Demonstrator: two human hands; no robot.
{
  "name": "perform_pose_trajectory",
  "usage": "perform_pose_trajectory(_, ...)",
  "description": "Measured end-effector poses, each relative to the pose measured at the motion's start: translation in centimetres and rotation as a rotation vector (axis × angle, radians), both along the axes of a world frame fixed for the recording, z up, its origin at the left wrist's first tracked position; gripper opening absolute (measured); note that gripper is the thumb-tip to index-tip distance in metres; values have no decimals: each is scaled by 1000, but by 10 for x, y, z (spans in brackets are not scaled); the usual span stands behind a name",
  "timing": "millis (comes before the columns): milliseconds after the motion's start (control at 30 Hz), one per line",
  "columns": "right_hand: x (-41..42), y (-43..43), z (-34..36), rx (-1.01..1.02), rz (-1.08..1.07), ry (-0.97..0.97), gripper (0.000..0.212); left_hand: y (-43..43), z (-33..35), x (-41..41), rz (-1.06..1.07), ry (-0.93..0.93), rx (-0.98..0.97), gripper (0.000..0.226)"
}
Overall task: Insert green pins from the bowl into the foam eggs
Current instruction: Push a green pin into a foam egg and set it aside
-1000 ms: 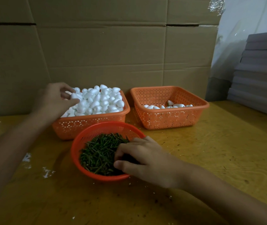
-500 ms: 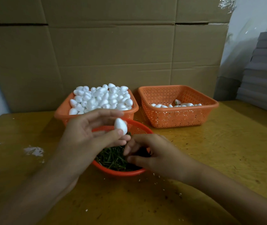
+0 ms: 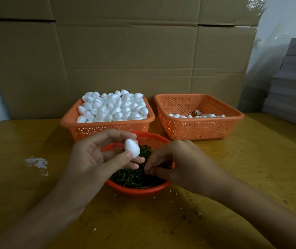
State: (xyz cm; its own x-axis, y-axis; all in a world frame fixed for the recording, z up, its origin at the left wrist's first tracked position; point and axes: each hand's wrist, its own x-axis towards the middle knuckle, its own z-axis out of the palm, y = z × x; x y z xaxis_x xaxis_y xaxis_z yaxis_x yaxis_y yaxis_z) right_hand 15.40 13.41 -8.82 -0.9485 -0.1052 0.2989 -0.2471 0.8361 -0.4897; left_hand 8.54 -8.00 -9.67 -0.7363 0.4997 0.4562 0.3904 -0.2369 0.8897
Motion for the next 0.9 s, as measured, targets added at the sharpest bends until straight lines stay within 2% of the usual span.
perform_pose_trajectory(133, -2, -3, -6, -39, -31, 72, 15, -1, 0, 0, -31, 29, 7, 23)
perform_pose_trajectory(267, -1, -8, -10, 29, -84, 143, 12, 1, 0, 1, -29, 40, 17, 22)
perform_pose_trajectory(467, 1, -9, -7, 47, -85, 120, 15, 1, 0, 1, -35, 43, 23, 23)
perform_pose_trajectory(633, 0, -9, -7, 55, -87, 112, 15, 0, -2, -1, -51, 32, 35, 34)
perform_pose_trajectory(900, -1, -9, -9, 57, -78, 123, 15, 0, -4, -2, -74, 96, 35, 25)
